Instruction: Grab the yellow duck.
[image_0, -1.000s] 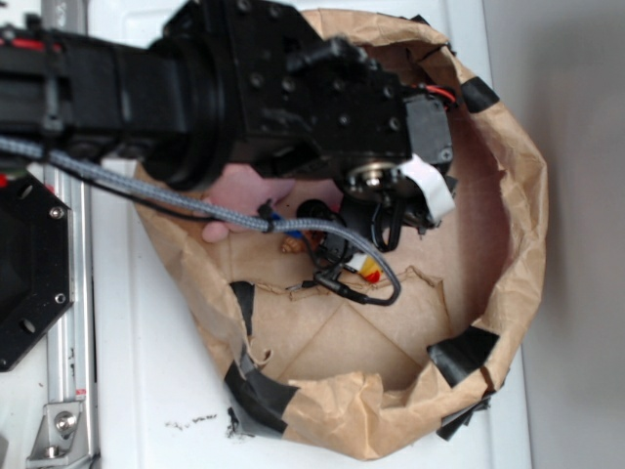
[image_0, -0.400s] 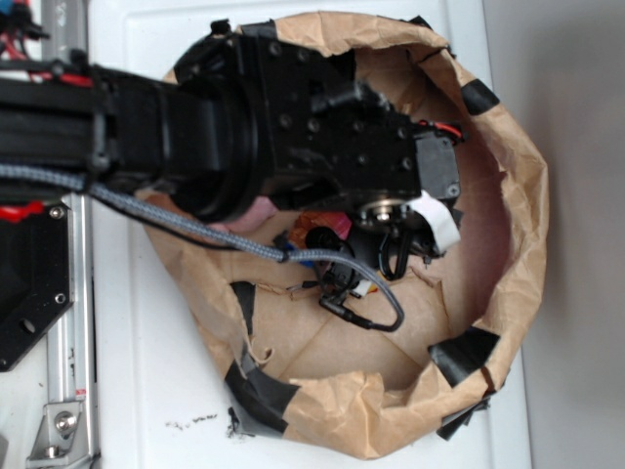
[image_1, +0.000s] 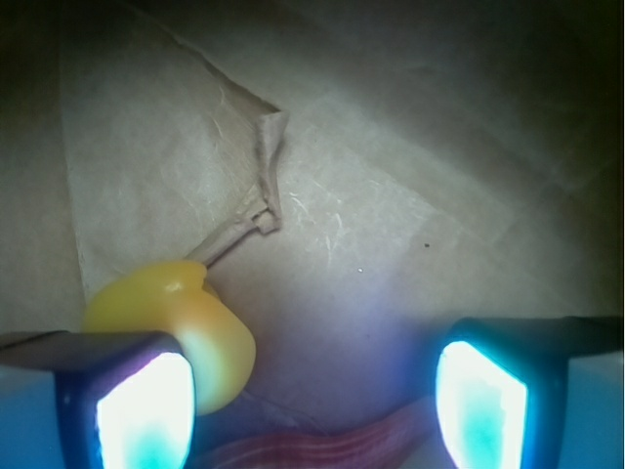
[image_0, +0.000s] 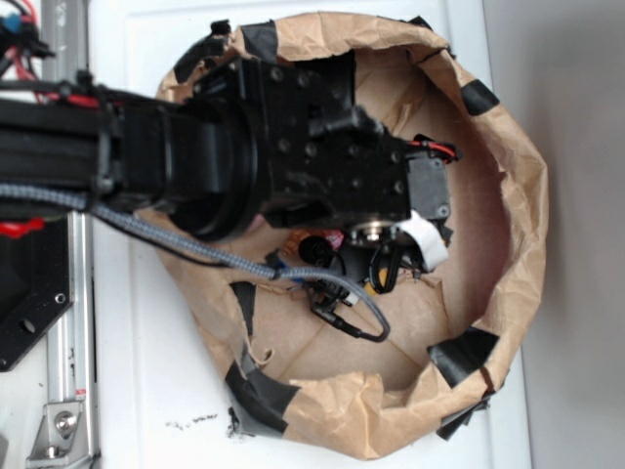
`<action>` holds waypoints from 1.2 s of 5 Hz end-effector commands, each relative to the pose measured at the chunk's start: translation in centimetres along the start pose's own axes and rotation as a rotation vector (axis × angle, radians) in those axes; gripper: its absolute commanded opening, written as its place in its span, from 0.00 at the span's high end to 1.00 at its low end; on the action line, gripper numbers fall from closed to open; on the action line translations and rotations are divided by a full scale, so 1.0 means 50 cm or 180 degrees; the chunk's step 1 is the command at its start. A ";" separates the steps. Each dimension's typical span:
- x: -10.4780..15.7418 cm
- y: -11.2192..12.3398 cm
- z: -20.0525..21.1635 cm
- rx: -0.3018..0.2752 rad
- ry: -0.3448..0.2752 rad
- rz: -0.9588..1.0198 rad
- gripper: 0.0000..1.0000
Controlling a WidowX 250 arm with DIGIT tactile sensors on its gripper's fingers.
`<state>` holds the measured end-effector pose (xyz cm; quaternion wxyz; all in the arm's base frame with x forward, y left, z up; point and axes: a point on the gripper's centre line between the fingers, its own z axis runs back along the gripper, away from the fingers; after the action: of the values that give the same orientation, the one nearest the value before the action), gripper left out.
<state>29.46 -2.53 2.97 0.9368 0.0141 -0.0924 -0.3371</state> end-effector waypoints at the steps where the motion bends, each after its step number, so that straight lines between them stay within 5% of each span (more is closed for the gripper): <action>1: 0.040 -0.046 -0.016 0.0048 -0.0164 -0.0340 0.00; 4: 0.093 -0.098 -0.017 -0.0333 -0.0317 -0.0393 0.00; 6: 0.094 -0.143 -0.012 -0.0398 -0.0302 -0.0634 0.00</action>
<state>29.41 -8.72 1.80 0.9147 -0.0514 -0.1062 -0.3865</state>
